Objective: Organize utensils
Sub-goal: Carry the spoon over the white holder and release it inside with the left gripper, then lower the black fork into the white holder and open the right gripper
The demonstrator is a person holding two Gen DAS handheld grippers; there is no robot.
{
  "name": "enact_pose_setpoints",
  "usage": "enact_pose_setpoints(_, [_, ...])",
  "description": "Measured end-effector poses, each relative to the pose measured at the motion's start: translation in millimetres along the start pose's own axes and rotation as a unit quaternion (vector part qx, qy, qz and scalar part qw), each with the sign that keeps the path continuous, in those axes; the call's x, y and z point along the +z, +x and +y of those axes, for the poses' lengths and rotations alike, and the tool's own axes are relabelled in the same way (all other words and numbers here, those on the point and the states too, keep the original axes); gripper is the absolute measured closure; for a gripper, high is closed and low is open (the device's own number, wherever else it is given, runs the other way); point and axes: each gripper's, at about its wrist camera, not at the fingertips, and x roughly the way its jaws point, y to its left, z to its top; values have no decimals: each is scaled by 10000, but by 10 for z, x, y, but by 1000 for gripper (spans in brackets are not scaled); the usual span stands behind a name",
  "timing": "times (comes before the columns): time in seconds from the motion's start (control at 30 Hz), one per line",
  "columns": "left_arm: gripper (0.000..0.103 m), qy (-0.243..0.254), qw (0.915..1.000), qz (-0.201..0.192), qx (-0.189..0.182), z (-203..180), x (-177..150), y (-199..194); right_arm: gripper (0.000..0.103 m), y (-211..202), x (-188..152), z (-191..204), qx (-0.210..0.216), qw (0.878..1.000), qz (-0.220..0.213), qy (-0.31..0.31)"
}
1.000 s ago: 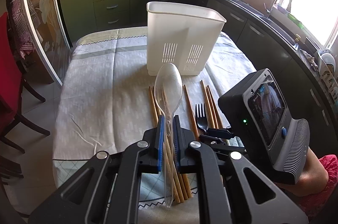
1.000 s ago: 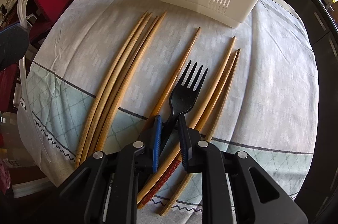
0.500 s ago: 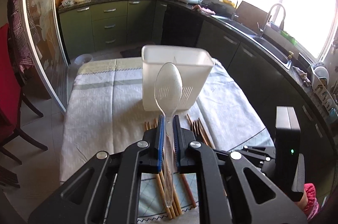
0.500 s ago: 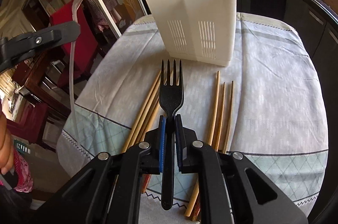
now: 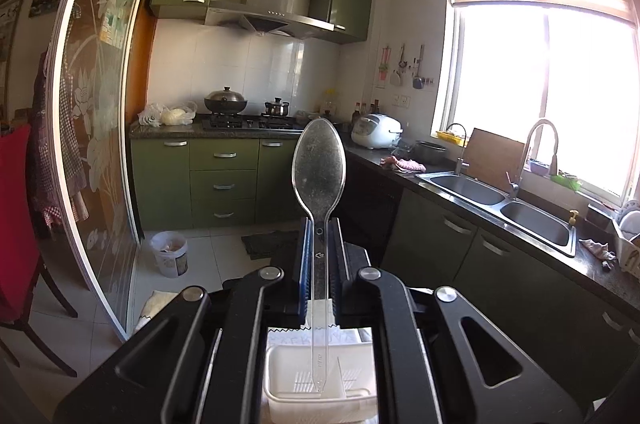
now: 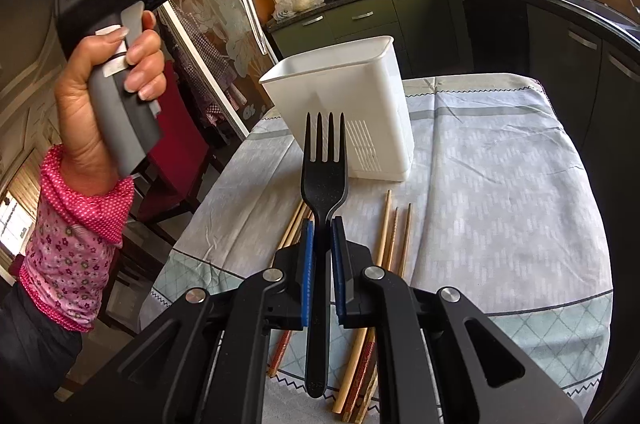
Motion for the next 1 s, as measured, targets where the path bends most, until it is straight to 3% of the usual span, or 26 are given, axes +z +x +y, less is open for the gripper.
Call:
enact_pose_setpoints(0.13, [95,29,10000,2,73,35,-187,259,93,-66,53,-30,-28,9999,-170,-9])
enact_pose_setpoints(0.37, [94,183,9986,488,72,68,-652,461,93,-93,318,19,-6,9991,-409,-139])
enact_pose_setpoints(0.5, [83,161,9977,661,29,123,-778,480,93,-105,590,74,-91,9973,-691,-246])
enact_pose_setpoints(0.77, [79,-154,9986,515,-31,383,-714,94,93,-23,1309,135,-358,9846,-1691,-263])
enact_pose_setpoints(1.0, [75,-145,9987,478,37,649,-713,-357,93,425,1825,192,-861,9673,-2356,-382])
